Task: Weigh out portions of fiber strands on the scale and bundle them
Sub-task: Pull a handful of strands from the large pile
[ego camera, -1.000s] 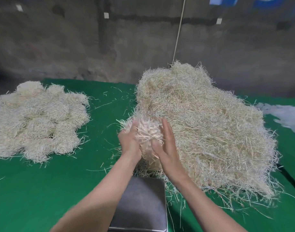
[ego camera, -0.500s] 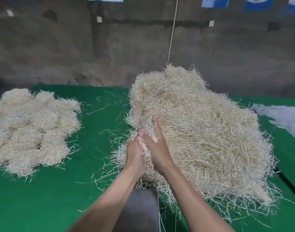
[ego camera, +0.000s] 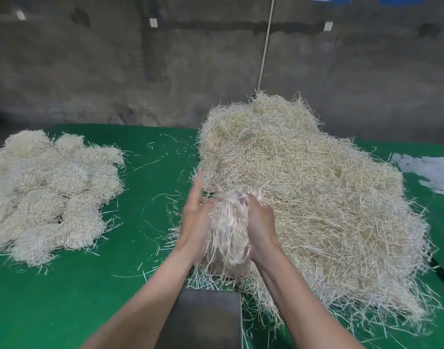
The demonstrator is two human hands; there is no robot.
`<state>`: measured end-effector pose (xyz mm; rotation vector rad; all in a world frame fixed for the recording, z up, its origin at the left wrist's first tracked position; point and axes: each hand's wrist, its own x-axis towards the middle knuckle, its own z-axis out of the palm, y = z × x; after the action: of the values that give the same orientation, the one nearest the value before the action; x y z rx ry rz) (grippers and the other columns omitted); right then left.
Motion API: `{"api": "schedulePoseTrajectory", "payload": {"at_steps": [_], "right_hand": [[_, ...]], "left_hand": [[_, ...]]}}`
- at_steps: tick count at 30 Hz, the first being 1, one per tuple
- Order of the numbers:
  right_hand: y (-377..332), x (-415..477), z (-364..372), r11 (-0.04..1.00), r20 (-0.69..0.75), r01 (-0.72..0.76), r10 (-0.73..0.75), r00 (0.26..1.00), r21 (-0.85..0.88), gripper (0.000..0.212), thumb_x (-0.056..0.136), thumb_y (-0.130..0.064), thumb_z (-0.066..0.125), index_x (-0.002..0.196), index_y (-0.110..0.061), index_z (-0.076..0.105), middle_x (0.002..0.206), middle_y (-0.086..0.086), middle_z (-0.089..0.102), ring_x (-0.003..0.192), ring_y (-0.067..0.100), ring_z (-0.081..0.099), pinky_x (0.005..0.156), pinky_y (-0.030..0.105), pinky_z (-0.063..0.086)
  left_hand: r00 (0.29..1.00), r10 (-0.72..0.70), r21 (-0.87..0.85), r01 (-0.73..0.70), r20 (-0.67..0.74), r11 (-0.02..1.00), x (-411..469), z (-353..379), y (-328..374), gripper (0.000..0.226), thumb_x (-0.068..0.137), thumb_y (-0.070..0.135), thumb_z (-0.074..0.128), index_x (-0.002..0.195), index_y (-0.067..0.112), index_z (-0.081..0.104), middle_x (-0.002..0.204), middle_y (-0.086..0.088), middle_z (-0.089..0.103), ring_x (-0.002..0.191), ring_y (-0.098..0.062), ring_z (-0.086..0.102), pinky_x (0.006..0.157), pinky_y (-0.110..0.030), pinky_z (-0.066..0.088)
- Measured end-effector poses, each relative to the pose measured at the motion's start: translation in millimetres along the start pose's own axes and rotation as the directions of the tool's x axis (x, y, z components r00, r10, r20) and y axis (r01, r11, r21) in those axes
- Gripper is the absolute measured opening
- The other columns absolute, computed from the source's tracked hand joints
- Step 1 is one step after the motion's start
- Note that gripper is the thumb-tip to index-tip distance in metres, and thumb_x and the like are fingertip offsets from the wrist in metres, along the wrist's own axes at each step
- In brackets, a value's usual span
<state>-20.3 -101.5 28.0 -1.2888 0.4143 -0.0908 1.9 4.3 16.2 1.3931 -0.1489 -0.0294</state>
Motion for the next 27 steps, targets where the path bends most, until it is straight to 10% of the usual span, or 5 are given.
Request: {"api": "schedulePoseTrajectory", "payload": {"at_steps": [5,9,14,20,27], "right_hand": [[-7.4,15.9,12.0,0.998,-0.192,0.009,0.002,0.981,0.058,0.048,0.096,-0.037,0.042,0.138,-0.015,0.035,0.125,0.009,0.046,0.127,0.032,0.043,0.102,0.052,0.037],[39.5,-18.0,11.9,0.746,0.105,0.412,-0.423,0.900,-0.523,0.060,0.092,-0.044,0.037,0.145,-0.043,0.010,0.153,-0.017,0.011,0.141,0.009,0.013,0.116,0.037,0.018],[13.2,-1.4,14.3,0.626,0.215,0.495,-0.470,0.856,-0.603,0.068,0.089,-0.052,0.041,0.140,-0.058,-0.004,0.155,-0.022,-0.006,0.142,0.002,-0.002,0.114,0.037,0.005],[30.9,-21.5,21.6,0.707,0.276,0.474,-0.386,0.880,-0.524,0.048,0.089,-0.053,0.019,0.133,-0.054,0.038,0.136,-0.019,0.047,0.116,-0.001,0.051,0.101,0.025,0.044],[19.7,-6.9,-7.9,0.784,0.212,0.408,-0.349,0.913,-0.468,0.042,0.102,-0.024,0.028,0.143,-0.025,0.036,0.102,-0.005,0.070,0.082,0.004,0.062,0.071,0.015,0.046]], "left_hand": [[0.937,-0.295,-0.348,0.343,0.184,0.872,-25.1,26.4,-11.3,0.057,0.079,0.070,0.036,0.113,0.031,0.062,0.107,0.005,0.071,0.097,-0.012,0.068,0.077,-0.036,0.056],[0.902,-0.370,-0.297,0.299,-0.222,0.907,8.1,20.9,1.1,0.052,0.094,0.056,0.036,0.084,0.013,0.063,0.075,-0.005,0.062,0.066,-0.021,0.061,0.058,-0.025,0.051],[0.906,-0.420,-0.157,0.409,-0.050,0.899,-5.4,28.7,-8.8,0.033,0.102,0.027,0.034,0.095,0.004,0.057,0.077,-0.011,0.069,0.073,-0.015,0.067,0.066,-0.026,0.051],[0.896,-0.316,-0.125,0.291,-0.310,0.948,5.7,25.3,6.8,0.041,0.096,0.025,0.051,0.058,0.014,0.048,0.039,0.006,0.043,0.031,-0.006,0.042,0.034,-0.013,0.030],[0.877,-0.424,-0.049,0.425,-0.224,0.904,-6.7,35.5,-5.4,0.056,0.096,0.049,0.041,0.134,0.008,0.046,0.130,-0.010,0.056,0.119,-0.025,0.053,0.097,-0.037,0.043]]}}
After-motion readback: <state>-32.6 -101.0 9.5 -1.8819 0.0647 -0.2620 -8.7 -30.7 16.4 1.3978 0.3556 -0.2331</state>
